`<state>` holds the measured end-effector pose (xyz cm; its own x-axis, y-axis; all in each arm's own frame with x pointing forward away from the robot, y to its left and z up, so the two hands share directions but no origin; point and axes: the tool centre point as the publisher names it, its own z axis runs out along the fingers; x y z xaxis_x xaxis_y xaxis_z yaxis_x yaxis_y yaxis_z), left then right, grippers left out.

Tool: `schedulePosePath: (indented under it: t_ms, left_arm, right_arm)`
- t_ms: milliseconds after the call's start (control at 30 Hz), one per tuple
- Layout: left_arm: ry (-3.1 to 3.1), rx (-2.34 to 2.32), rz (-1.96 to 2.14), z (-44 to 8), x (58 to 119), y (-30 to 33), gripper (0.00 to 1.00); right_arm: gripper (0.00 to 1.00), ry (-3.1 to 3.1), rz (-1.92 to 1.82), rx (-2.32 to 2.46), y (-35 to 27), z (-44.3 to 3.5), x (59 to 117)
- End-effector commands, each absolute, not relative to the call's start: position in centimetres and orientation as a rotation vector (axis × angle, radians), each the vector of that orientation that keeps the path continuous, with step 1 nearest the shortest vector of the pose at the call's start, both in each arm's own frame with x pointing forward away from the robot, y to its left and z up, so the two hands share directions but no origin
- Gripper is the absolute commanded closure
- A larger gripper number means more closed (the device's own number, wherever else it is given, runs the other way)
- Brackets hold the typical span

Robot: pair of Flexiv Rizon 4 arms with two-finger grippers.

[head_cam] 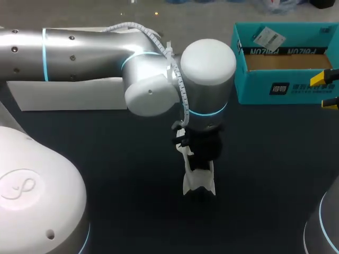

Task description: Take the shoe out of the shoebox, open the shoe tongue, remove and reinsert the insole, then place the shoe into the shoebox

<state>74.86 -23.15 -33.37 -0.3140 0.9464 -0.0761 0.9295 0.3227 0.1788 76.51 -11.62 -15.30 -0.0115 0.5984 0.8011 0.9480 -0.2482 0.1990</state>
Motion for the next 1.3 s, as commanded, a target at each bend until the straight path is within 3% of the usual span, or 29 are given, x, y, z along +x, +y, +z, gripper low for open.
schedulePosePath:
  t_ms: [33, 167, 333, 767, 867, 967, 1300]
  left_arm:
    - [2.446, 1.689, 0.161, -32.8, 74.1, -23.0, 1.00]
    - [2.571, 1.493, 0.188, -30.4, 73.1, -22.8, 1.00]
    - [2.791, 0.890, 0.084, -27.7, 72.5, -21.6, 1.00]
    - [2.791, 0.890, 0.084, -27.7, 72.5, -21.6, 1.00]
    - [2.973, 0.361, -0.218, -26.3, 71.6, -22.8, 1.00]
    - [2.985, -0.057, -0.230, -26.5, 70.8, -23.1, 1.00]
    - [2.924, -0.032, -0.284, -26.2, 70.2, -22.8, 1.00]
  right_arm:
    - [0.00, -1.602, -1.157, -1.870, -11.5, -15.3, 76.5]
    - [0.00, -1.602, -1.157, -1.870, -11.5, -15.3, 76.5]
    - [0.00, -1.602, -1.157, -1.870, -11.5, -15.3, 76.5]
    - [0.00, -1.602, -1.157, -1.870, -11.5, -15.3, 76.5]
    - [0.00, -1.602, -1.157, -1.870, -11.5, -15.3, 76.5]
    - [0.00, -1.602, -1.157, -1.870, -11.5, -15.3, 76.5]
    - [0.00, -1.602, -1.157, -1.870, -11.5, -15.3, 76.5]
